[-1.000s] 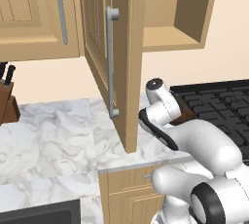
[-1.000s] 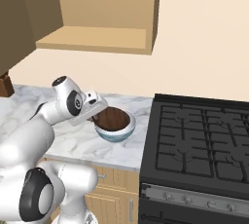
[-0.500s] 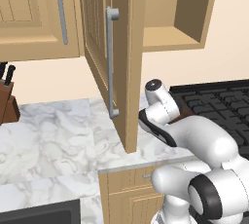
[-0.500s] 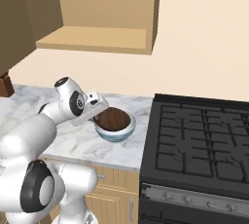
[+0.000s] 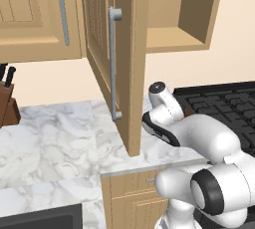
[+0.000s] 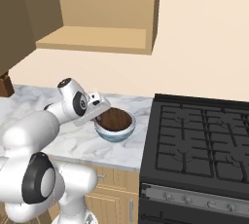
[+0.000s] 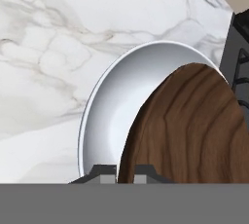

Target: Pick up the bowls on the counter and stack them on top of one another in the open cabinet. Place the smaller bowl on top of the larger bowl.

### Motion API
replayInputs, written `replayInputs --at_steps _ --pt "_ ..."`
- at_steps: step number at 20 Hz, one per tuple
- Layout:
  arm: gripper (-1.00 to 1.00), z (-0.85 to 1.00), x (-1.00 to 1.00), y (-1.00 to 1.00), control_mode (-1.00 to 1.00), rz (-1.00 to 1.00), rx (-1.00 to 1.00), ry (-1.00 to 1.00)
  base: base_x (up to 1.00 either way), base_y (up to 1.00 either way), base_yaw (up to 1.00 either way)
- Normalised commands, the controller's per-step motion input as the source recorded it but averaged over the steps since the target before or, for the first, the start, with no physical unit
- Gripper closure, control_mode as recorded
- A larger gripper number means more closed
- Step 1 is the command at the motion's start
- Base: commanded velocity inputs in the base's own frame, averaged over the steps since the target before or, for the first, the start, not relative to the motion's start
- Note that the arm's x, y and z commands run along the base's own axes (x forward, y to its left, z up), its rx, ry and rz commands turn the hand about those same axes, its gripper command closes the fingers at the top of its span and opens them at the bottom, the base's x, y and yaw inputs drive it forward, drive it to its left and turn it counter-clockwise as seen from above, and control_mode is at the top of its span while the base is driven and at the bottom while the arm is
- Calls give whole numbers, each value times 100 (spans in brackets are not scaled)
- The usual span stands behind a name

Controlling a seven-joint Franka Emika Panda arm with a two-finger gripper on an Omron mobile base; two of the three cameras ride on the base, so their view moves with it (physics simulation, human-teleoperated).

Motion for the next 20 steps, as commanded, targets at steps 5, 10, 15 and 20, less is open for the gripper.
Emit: replayInputs --at_steps 5,10,15,20 --pt "100 -9 7 -12 -100 0 0 0 0 0 0" --pt "100 -13 5 -4 -100 0 0 0 0 0 0" --pt "100 -13 5 0 -100 0 0 0 0 0 0" --pt "100 -9 6 0 -100 0 1 0 0 0 0"
